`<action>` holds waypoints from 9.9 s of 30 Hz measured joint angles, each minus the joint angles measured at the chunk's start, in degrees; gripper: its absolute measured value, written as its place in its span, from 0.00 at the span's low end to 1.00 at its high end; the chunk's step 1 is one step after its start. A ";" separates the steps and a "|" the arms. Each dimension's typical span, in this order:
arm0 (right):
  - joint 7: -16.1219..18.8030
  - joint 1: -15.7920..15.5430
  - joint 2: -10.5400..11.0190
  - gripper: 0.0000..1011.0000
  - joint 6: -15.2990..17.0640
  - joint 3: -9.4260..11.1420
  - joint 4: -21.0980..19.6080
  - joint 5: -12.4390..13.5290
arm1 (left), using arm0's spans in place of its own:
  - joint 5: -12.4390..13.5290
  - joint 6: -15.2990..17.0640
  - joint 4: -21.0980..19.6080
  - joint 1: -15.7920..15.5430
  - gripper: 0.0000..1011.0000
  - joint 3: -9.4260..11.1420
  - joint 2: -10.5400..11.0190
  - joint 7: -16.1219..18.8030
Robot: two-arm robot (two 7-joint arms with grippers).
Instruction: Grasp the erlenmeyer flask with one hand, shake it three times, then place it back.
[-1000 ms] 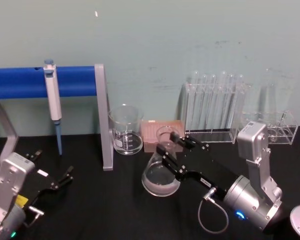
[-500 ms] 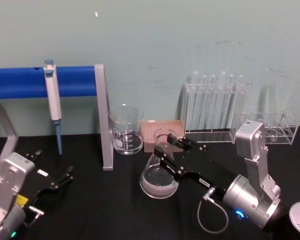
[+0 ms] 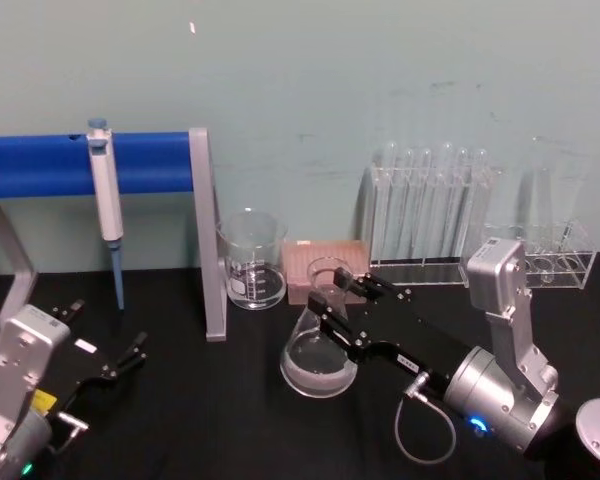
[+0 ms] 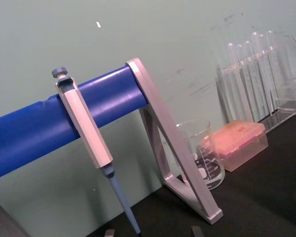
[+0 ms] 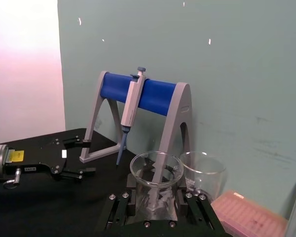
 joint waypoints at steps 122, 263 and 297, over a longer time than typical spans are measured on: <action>7.24 8.23 -1.21 0.45 -4.29 -6.38 17.34 -0.65 | 0.00 0.00 0.00 0.00 0.99 0.00 0.00 0.00; -19.15 -0.47 -5.35 0.99 0.17 6.60 14.29 -10.94 | 0.00 0.00 0.00 0.00 0.99 0.00 0.00 0.00; -18.13 -0.34 -6.08 0.99 0.08 7.35 14.86 -11.63 | 0.00 0.00 0.00 0.00 0.99 0.00 0.00 0.00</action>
